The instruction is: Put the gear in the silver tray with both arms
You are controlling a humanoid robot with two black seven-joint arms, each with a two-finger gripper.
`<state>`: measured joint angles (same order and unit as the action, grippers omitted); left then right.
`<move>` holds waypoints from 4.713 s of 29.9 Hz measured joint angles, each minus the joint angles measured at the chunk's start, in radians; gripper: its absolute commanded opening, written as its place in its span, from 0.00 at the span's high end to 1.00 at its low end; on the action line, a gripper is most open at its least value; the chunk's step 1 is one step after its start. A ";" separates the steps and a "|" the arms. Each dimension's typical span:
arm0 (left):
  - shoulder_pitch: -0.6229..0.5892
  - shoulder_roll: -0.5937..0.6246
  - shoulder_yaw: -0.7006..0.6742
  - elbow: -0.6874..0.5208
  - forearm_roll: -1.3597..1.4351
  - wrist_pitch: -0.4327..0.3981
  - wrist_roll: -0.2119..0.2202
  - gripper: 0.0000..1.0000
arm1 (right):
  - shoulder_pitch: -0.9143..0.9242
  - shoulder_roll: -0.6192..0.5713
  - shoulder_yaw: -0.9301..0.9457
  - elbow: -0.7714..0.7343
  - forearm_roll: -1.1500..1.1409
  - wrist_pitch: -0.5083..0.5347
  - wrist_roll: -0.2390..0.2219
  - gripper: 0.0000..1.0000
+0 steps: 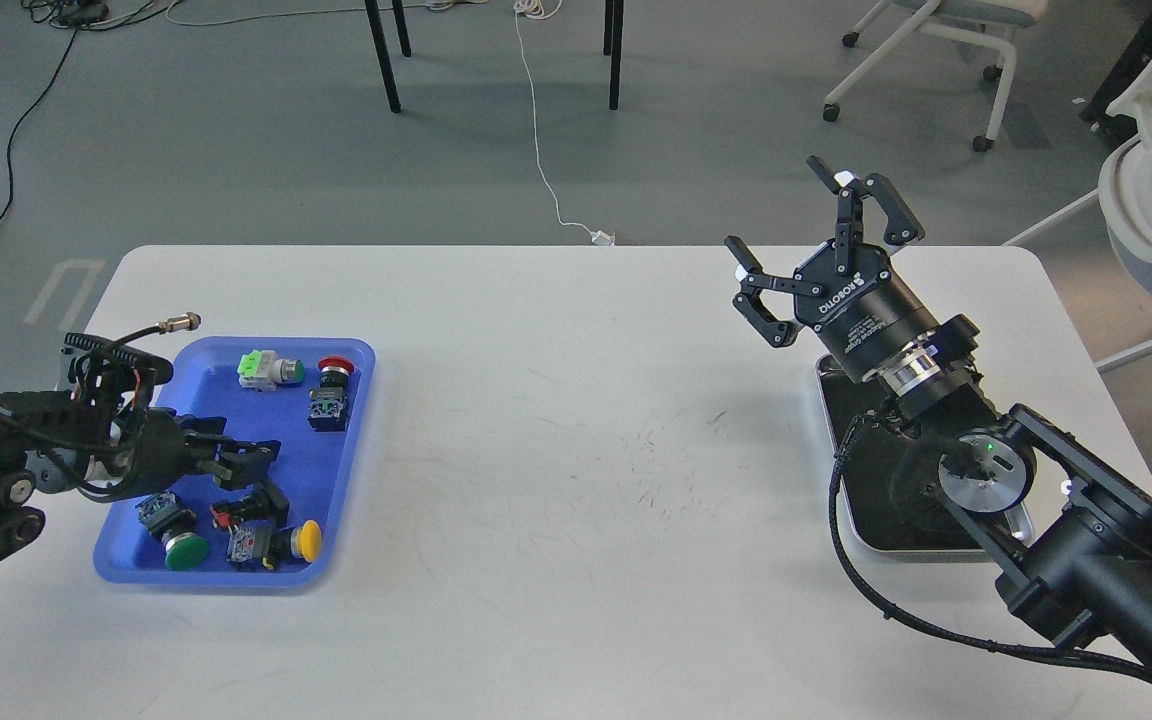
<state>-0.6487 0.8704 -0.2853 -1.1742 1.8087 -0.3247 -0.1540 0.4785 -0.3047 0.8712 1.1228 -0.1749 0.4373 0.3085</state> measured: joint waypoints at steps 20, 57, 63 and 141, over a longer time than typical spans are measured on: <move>0.004 0.000 0.011 0.035 0.002 -0.037 0.008 0.58 | 0.000 0.001 0.000 0.002 0.000 -0.002 0.000 0.02; -0.224 0.061 -0.008 -0.142 -0.129 -0.103 -0.002 0.83 | 0.055 -0.089 0.014 0.035 0.000 -0.003 -0.003 0.02; -0.284 -0.123 0.002 -0.166 -0.125 -0.117 0.010 0.84 | 0.054 -0.172 0.062 0.057 0.010 -0.010 -0.002 0.02; -0.193 -0.530 -0.371 0.368 -1.713 -0.073 -0.029 0.03 | 0.553 -0.405 -0.522 0.047 -0.189 -0.109 -0.013 0.02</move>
<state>-0.8416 0.3406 -0.6566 -0.8064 0.0956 -0.3978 -0.1828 1.0320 -0.7095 0.3495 1.1694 -0.3643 0.3286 0.2950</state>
